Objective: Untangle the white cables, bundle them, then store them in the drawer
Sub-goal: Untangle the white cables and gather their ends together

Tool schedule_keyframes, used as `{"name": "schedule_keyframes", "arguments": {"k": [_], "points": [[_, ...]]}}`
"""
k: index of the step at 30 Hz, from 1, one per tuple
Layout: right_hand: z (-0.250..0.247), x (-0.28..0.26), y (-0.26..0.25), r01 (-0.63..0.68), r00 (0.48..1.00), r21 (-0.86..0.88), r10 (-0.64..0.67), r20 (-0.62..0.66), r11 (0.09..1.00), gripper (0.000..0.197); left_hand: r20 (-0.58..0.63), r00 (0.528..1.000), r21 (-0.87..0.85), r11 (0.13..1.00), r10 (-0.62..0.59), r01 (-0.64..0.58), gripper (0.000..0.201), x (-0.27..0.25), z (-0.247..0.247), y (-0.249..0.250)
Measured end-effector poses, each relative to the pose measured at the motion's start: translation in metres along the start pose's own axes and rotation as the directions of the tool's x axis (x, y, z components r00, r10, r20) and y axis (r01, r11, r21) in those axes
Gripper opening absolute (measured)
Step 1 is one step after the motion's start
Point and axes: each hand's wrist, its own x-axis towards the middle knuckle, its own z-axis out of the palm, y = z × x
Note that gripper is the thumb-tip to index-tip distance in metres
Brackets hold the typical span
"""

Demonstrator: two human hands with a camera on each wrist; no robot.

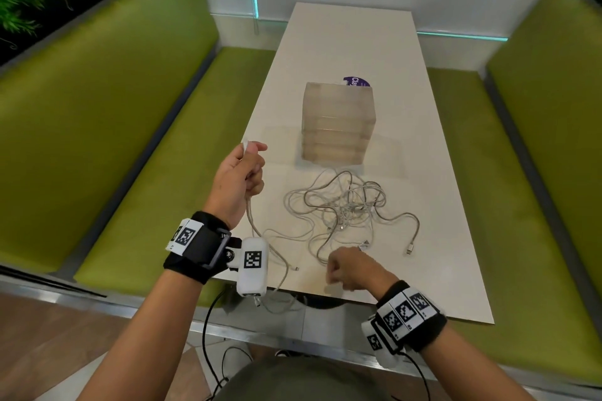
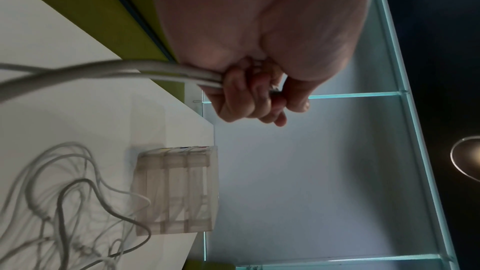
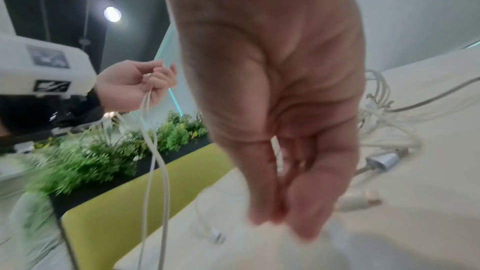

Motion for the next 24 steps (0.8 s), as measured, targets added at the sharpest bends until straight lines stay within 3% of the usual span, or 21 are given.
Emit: {"name": "schedule_keyframes", "arguments": {"k": [2,3,5,7,11,17,20,24], "points": [[-0.007,0.006,0.008,-0.107,0.975,0.045,0.113,-0.192,0.993,0.006,0.011,1.0,0.025,1.0,-0.004,0.004,0.016,-0.002,0.002,-0.002],[-0.011,0.007,0.013,-0.169,0.946,0.103,0.191,-0.264,0.98,0.014,0.01,1.0,0.028,1.0,-0.009,0.009,0.015,-0.003,0.003,-0.003],[-0.014,0.009,0.022,-0.263,0.904,0.176,0.307,-0.299,0.948,0.035,0.017,1.0,0.021,1.0,-0.021,0.021,0.01,-0.004,0.006,-0.005],[-0.012,0.009,0.025,-0.304,0.896,0.177,0.344,-0.28,0.936,0.041,0.039,0.998,0.015,0.999,-0.042,0.041,0.008,-0.005,0.01,-0.008],[-0.013,0.012,0.026,-0.301,0.877,0.275,0.378,-0.298,0.913,0.018,0.054,0.994,0.033,0.995,-0.096,0.094,0.011,-0.005,0.015,-0.015],[-0.056,-0.003,0.022,-0.155,0.834,0.465,0.368,-0.412,0.872,0.018,0.089,0.985,0.051,0.988,-0.147,0.143,0.017,-0.008,0.021,-0.024],[-0.079,-0.016,0.015,-0.177,0.811,0.33,0.327,-0.485,0.927,0.015,0.114,0.98,0.05,0.987,-0.16,0.156,0.016,-0.009,0.025,-0.027],[-0.097,-0.02,0.01,-0.227,0.865,0.11,0.252,-0.434,0.968,0.019,0.126,0.978,0.086,0.984,-0.164,0.154,0.014,-0.009,0.029,-0.029]]}}
